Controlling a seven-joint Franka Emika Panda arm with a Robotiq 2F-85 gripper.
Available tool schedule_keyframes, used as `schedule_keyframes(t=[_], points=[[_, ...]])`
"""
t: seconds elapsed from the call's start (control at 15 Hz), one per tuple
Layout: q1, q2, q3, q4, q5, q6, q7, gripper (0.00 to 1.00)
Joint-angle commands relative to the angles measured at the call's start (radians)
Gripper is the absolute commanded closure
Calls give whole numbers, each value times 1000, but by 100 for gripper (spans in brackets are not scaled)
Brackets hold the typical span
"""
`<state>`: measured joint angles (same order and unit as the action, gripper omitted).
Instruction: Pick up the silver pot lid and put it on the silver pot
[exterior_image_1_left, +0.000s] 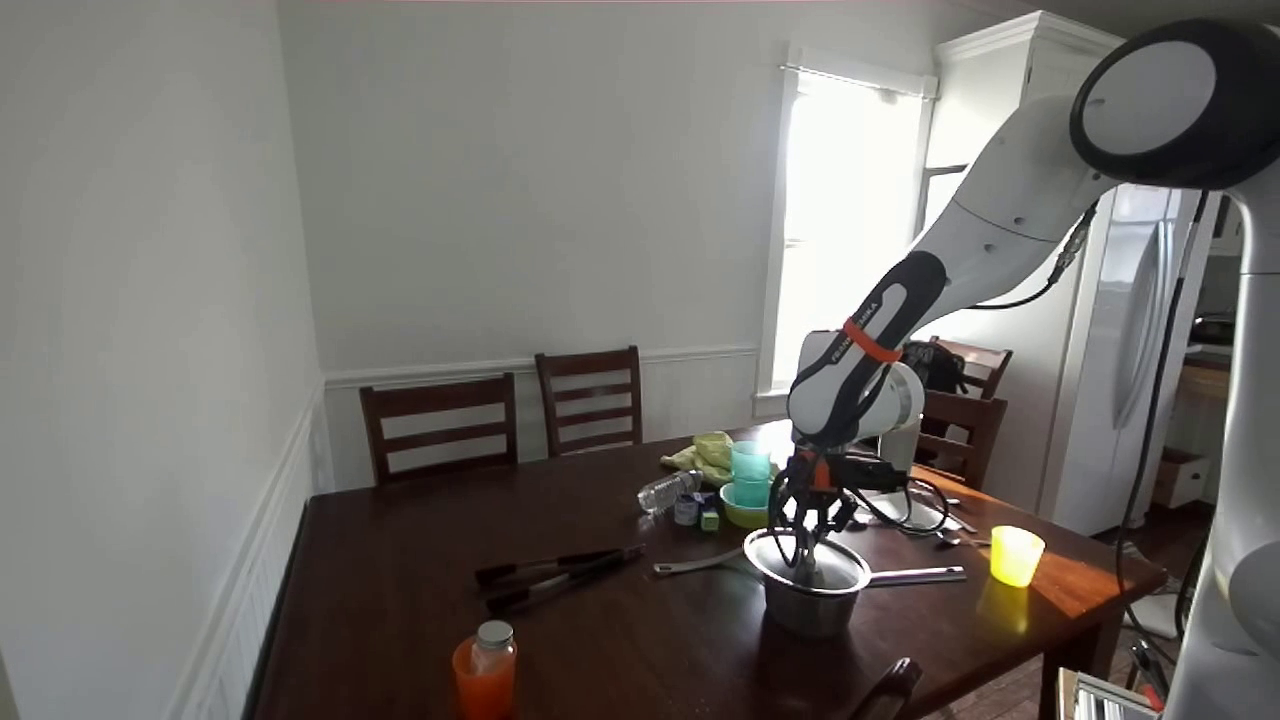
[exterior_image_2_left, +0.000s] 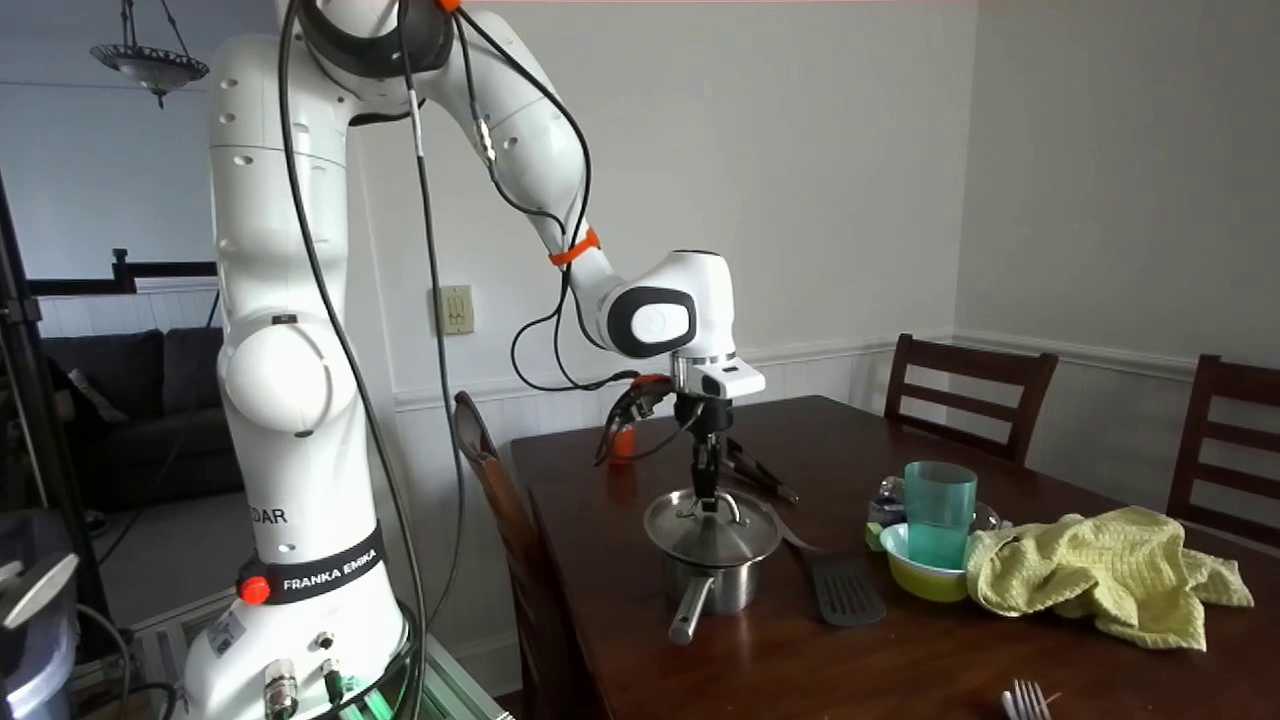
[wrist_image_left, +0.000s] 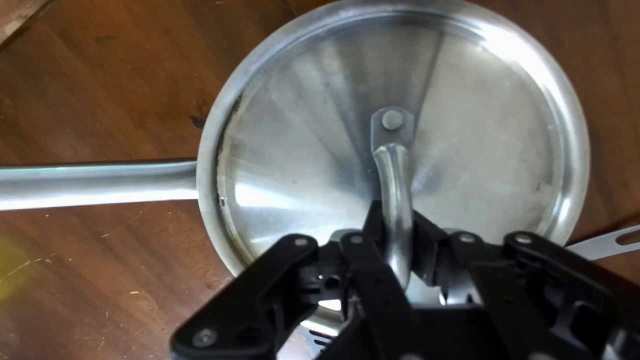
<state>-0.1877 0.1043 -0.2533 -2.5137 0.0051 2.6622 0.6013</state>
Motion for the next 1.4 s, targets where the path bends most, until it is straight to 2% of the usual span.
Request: schedule_keyframes(t=[0.0, 0.47, 0.6, 0.67, 0.73, 1.07, 1.27, 1.33], points=[[10, 16, -17, -17, -37, 54, 40, 98], [21, 44, -32, -19, -25, 77, 27, 95], [22, 40, -33, -20, -26, 74, 25, 85], [22, 40, -34, -20, -27, 74, 26, 69], [23, 39, -34, -21, -28, 74, 26, 60], [24, 37, -37, -21, -27, 74, 25, 28], [21, 24, -42, -21, -29, 68, 25, 6], [19, 16, -44, -21, -28, 61, 19, 2]])
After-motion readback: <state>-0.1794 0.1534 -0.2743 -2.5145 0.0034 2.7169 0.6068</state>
